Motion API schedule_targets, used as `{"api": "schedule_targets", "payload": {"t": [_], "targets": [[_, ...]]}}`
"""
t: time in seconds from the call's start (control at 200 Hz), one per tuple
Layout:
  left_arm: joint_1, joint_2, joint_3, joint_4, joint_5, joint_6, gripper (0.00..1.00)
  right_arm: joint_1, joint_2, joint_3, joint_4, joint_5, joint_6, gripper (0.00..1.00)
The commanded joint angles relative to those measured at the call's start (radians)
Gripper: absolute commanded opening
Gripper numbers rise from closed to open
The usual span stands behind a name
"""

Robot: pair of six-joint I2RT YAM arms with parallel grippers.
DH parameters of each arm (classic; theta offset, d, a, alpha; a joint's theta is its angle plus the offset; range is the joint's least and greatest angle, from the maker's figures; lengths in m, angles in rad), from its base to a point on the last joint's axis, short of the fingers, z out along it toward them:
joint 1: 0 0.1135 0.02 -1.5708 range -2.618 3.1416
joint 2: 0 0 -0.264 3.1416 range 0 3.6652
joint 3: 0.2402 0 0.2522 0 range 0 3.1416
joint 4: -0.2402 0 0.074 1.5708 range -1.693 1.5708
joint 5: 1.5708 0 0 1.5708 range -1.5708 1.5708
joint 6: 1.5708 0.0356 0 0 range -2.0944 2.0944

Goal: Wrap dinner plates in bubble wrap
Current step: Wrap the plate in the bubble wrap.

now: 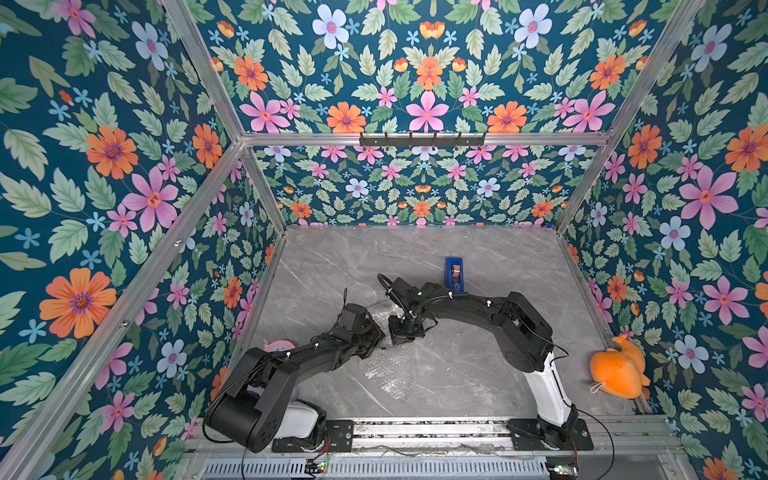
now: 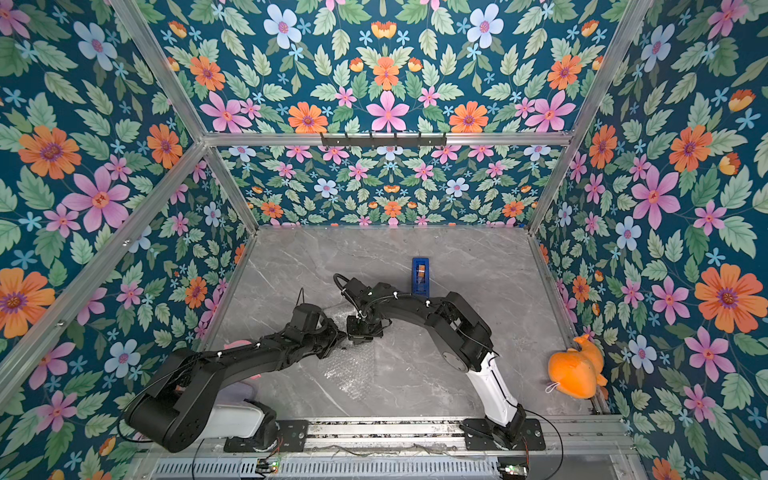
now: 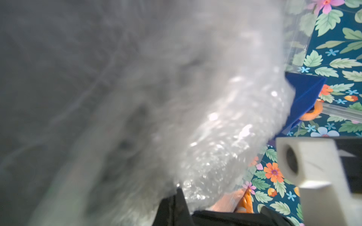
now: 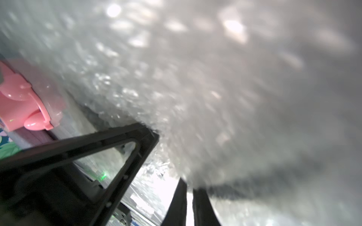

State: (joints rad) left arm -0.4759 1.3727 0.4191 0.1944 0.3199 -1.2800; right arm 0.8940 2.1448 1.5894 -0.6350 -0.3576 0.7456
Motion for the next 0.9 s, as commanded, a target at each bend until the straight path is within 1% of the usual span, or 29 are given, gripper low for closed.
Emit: {"api": "schedule_targets", "payload": {"t": [0.0,0.16,0.3,0.355,0.42,0.51,0.66,0.81,0.895], "targets": [[0.002,-0.009,0.010,-0.034,-0.009,0.005,0.00,0.002,-0.008,-0.037,0.001,0.009,0.028,0.12],[-0.003,-0.048,0.040,-0.074,-0.015,0.034,0.00,0.002,-0.008,-0.039,0.008,0.013,0.038,0.12],[0.002,-0.016,0.035,-0.102,-0.031,0.062,0.00,0.001,-0.041,-0.042,0.001,0.031,0.037,0.12],[0.003,0.003,0.016,-0.084,-0.023,0.056,0.00,0.006,-0.075,-0.052,0.001,0.038,0.039,0.16],[0.005,0.021,-0.006,-0.058,-0.012,0.045,0.00,0.015,-0.133,-0.079,-0.008,0.061,0.042,0.25],[0.006,0.026,-0.021,-0.050,-0.010,0.042,0.00,0.039,-0.218,-0.143,-0.017,0.079,0.063,0.31],[0.010,0.004,-0.031,-0.057,-0.010,0.044,0.00,0.134,-0.347,-0.327,0.006,0.097,0.168,0.39],[0.009,-0.003,-0.030,-0.058,-0.007,0.045,0.00,0.238,-0.405,-0.490,0.082,0.076,0.345,0.42],[0.010,-0.006,-0.032,-0.064,-0.010,0.050,0.00,0.280,-0.424,-0.543,0.160,0.077,0.423,0.45]]}}
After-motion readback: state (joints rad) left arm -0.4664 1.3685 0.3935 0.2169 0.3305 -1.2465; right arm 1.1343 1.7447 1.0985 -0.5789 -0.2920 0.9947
